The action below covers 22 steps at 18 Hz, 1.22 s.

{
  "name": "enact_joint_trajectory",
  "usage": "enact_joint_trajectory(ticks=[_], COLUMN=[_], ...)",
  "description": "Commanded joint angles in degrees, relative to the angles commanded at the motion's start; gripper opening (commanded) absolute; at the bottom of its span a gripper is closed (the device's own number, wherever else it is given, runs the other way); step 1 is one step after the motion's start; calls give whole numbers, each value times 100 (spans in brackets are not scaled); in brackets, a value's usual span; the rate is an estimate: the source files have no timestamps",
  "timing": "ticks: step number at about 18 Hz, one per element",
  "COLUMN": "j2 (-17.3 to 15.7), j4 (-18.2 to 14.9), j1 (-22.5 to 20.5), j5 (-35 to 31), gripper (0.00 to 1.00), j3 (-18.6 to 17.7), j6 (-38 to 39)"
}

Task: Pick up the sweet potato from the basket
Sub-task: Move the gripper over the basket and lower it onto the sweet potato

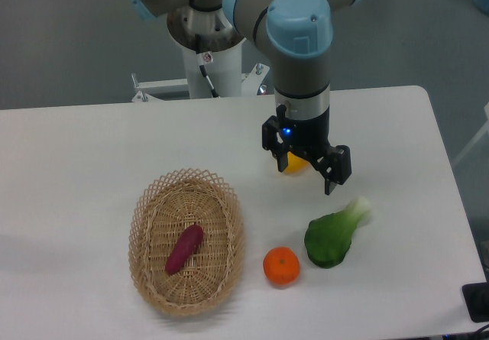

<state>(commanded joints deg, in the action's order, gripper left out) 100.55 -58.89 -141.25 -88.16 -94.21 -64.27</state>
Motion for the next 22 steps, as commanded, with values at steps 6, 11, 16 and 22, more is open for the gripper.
enact_joint_trajectory(ticks=[6,11,16,22], j2=[-36,253,807,1264], j4=[106,124,281,773], j1=[554,1028,1442,1696], j5=[9,79,79,71], gripper=[100,100,100,100], j3=[-326,-563,-563,-572], j6=[1054,1996,2331,2471])
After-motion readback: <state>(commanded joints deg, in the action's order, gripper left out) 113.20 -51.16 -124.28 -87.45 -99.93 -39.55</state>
